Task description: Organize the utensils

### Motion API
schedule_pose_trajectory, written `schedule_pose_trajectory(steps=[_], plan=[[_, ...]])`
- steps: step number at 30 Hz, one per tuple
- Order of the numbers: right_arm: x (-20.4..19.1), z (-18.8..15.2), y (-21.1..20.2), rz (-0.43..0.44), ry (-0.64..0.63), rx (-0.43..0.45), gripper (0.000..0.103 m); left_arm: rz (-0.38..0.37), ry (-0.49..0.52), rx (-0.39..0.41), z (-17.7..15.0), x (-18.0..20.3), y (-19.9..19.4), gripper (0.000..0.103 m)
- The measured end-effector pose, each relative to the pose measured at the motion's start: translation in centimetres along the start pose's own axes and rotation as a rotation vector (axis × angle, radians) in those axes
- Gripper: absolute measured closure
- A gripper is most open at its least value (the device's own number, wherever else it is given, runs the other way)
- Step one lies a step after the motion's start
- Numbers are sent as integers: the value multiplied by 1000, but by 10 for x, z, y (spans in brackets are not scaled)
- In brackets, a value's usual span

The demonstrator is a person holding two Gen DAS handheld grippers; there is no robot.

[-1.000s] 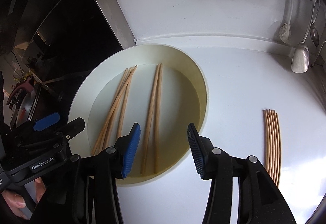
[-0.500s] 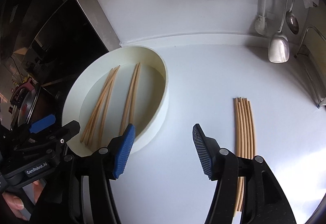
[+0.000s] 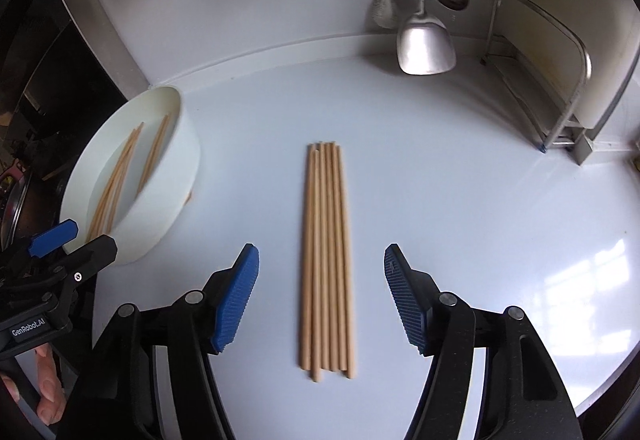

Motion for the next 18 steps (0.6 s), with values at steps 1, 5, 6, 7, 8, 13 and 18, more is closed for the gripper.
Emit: schedule_pose_trajectory(steps=[1, 5, 6, 7, 8, 13, 18], plan=[[9, -4, 0, -8, 7, -1, 40, -4, 2, -3, -2, 7, 2, 14], [38, -18, 7, -32, 16, -5, 40, 2, 14, -22, -13, 27, 14, 14], [43, -21, 10, -36, 12, -9, 40, 8, 16, -25, -15, 31, 16, 14], [45, -24, 14, -37, 6, -11, 40, 14, 17, -27, -17, 34, 18, 14], [48, -27, 17, -37, -1, -10, 40, 15, 16, -28, -19, 37, 20, 14], [47, -28, 33, -11, -34, 4, 40, 29, 4, -9, -19, 44, 32, 13], [42, -27, 42, 6, -69, 45, 40, 66, -17, 35, -16, 40, 41, 13]])
Point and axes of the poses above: each gripper's, at about its wrist camera, not at the fingertips, and y roughly the way its jaws point, x to its right, z to its top, the point moved 8 cm from there along y, roughly the way its jaws point
